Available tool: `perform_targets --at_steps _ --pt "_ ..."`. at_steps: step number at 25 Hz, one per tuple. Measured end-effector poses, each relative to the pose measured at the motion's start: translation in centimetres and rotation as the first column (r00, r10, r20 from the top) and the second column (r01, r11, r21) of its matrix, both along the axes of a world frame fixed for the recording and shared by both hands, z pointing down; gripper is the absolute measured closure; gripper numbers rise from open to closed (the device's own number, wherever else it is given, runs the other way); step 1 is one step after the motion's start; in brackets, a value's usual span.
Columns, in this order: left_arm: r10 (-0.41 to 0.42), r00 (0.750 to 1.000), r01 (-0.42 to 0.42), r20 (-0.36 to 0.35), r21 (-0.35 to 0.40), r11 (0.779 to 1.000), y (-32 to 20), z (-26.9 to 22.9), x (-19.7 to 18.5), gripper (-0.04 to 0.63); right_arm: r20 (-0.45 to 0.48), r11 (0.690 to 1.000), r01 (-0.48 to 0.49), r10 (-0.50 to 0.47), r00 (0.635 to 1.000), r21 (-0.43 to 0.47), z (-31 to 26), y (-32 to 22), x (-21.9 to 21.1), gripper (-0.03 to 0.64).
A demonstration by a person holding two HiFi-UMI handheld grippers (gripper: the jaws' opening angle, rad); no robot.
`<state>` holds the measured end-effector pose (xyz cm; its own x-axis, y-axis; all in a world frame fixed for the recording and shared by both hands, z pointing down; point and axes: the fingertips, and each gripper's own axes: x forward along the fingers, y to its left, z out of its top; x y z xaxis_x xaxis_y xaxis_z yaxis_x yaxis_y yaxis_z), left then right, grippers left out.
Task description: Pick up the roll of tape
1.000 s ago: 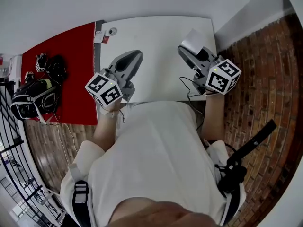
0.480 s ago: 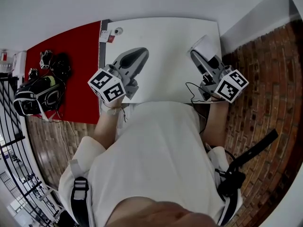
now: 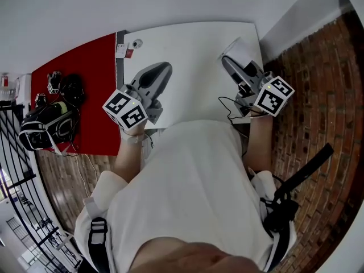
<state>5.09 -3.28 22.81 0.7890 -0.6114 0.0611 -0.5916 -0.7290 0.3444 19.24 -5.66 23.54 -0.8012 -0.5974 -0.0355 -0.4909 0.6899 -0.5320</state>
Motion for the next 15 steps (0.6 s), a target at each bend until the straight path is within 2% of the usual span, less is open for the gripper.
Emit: perform_targets --at_steps 10,15 --pt "-0.004 1.000 0.004 0.011 -0.009 1.000 0.14 0.30 0.03 0.584 0.008 1.000 0.009 -0.009 1.000 -0.014 0.48 -0.34 0.05 0.497" --pt "0.008 1.000 -0.008 -0.005 0.000 1.000 0.11 0.24 0.18 0.584 0.008 1.000 0.012 -0.012 1.000 -0.013 0.31 -0.34 -0.04 0.497"
